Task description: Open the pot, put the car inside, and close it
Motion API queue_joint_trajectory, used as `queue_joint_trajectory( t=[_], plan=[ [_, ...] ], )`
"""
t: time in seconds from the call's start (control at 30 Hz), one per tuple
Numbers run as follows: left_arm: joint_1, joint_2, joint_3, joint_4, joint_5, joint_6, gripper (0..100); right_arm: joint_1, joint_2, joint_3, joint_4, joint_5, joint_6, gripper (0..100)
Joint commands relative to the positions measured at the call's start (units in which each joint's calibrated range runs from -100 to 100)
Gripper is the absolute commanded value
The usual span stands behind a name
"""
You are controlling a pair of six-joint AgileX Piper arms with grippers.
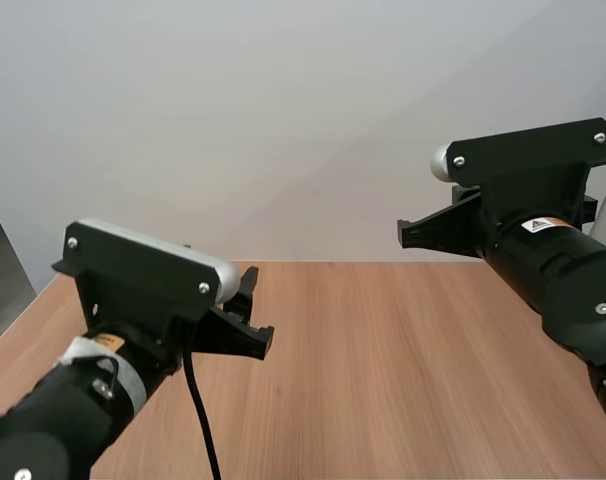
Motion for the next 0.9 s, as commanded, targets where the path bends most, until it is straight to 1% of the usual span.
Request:
queue_joint_trajectory(
  t=[0.0,0.1,0.27,0.37,0.43,0.57,0.77,0.87],
  plan=[
    [0.07,-3.2,2.3,56.9,1.4,-55.1,100,-0.4,-0.9,0.2,0.4,9.0,-0.1,0],
    [0.47,-4.5,2.3,56.9,9.8,-55.6,100,-0.5,-2.5,0.2,-0.6,12.2,-0.1,0],
    [0.54,-6.7,2.4,56.8,10.6,-56.0,100,-0.5,-5.9,0.5,-3.3,17.9,-0.1,0],
    [0.47,-6.7,2.4,56.3,10.8,-56.0,100,-0.5,-8.4,2.6,-3.4,17.7,-0.1,0],
    [0.47,-6.7,2.4,56.1,10.8,-56.0,100,-0.5,-9.7,3.8,-3.5,16.8,-2.1,0],
    [0.47,-6.7,2.4,55.8,10.8,-56.0,100,-0.5,-11.7,4.5,-3.5,15.6,-2.3,0],
    [0.47,-6.7,2.4,55.8,10.8,-56.0,100,-0.5,-12.0,4.5,-3.1,14.0,-2.3,0],
    [0.47,-6.7,2.4,55.8,10.8,-56.0,100,-0.5,-12.0,4.5,-3.1,10.2,-2.3,0]
  ],
)
